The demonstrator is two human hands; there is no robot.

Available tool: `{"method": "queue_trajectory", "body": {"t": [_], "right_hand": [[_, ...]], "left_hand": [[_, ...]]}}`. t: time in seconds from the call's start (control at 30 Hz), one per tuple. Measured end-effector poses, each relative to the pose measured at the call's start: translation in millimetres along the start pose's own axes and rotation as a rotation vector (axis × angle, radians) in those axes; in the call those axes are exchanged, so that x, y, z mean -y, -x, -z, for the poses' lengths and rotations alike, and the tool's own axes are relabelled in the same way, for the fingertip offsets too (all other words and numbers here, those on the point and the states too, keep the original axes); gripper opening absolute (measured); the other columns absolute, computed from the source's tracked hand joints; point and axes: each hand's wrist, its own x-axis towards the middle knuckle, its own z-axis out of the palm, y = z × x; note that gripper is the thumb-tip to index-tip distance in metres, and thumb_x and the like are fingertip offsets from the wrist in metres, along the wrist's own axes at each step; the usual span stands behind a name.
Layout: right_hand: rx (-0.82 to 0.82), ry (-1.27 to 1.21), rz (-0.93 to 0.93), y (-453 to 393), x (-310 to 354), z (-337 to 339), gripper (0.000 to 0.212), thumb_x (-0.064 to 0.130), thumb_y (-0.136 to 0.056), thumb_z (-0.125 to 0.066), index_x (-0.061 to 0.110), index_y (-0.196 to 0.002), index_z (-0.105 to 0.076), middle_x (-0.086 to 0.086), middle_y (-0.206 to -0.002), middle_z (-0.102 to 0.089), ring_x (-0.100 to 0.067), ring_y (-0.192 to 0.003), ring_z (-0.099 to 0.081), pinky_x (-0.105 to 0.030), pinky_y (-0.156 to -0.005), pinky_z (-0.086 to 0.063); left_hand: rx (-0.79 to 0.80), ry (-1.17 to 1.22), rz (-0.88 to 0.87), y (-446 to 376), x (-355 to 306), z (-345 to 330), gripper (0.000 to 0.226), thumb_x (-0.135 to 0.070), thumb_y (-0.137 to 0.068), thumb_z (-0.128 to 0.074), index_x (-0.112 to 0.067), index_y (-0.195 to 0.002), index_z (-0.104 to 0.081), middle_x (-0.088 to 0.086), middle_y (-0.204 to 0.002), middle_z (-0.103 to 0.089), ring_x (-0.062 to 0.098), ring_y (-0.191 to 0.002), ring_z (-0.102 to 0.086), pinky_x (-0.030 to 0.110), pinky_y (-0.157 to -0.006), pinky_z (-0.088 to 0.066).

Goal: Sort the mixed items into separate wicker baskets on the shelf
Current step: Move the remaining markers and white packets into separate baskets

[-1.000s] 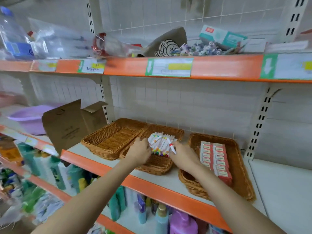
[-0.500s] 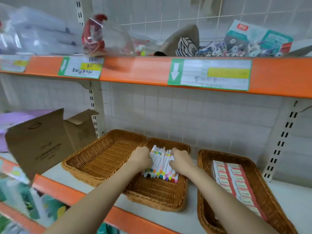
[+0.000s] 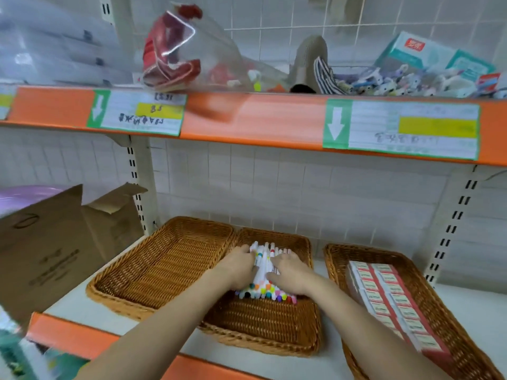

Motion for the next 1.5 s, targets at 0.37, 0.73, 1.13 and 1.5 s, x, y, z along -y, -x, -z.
{"method": "queue_trajectory", "body": {"t": [0.37, 0.73, 1.13, 1.5], "right_hand": [[-0.020, 0.073, -0.101, 85, 12, -14, 0.068, 0.054, -0.101, -0.025, 0.016, -0.155, -0.011, -0.004, -0.163, -0.002, -0.017, -0.149, 0.005, -0.043, -0.120, 0.003], [-0.021, 0.028, -0.231, 176, -22, -15, 0.080, 0.069, -0.093, -0.024, 0.025, -0.154, 0.006, 0.006, -0.160, 0.016, -0.012, -0.146, 0.018, -0.048, -0.118, 0.010], [-0.081, -0.002, -0.371, 323, -121, -20, 0.076, 0.065, -0.095, -0.026, 0.027, -0.155, 0.004, 0.004, -0.162, 0.011, -0.012, -0.148, 0.013, -0.047, -0.119, 0.007], [-0.070, -0.012, -0.480, 434, -217, -36, 0.072, 0.063, -0.097, -0.021, 0.029, -0.154, 0.006, 0.005, -0.161, 0.016, -0.015, -0.147, 0.016, -0.048, -0.119, 0.008]], "left_hand": [[0.113, 0.061, -0.145, 33, -19, -6, 0.070, -0.048, -0.102, -0.023, -0.002, -0.152, -0.006, 0.014, -0.161, 0.000, 0.023, -0.149, 0.004, 0.033, -0.120, -0.001], [0.114, 0.019, -0.308, 67, -91, -5, 0.071, -0.059, -0.098, -0.022, -0.022, -0.154, 0.000, 0.004, -0.160, 0.013, 0.024, -0.148, 0.010, 0.045, -0.120, 0.002], [0.053, -0.008, -0.379, 121, -263, -15, 0.071, -0.059, -0.098, -0.023, -0.023, -0.154, 0.002, 0.004, -0.161, 0.012, 0.024, -0.148, 0.011, 0.045, -0.118, 0.008], [0.138, -0.080, -0.436, 152, -404, -50, 0.072, -0.061, -0.098, -0.018, -0.024, -0.154, 0.006, 0.005, -0.160, 0.016, 0.027, -0.148, 0.012, 0.048, -0.119, 0.007]]}}
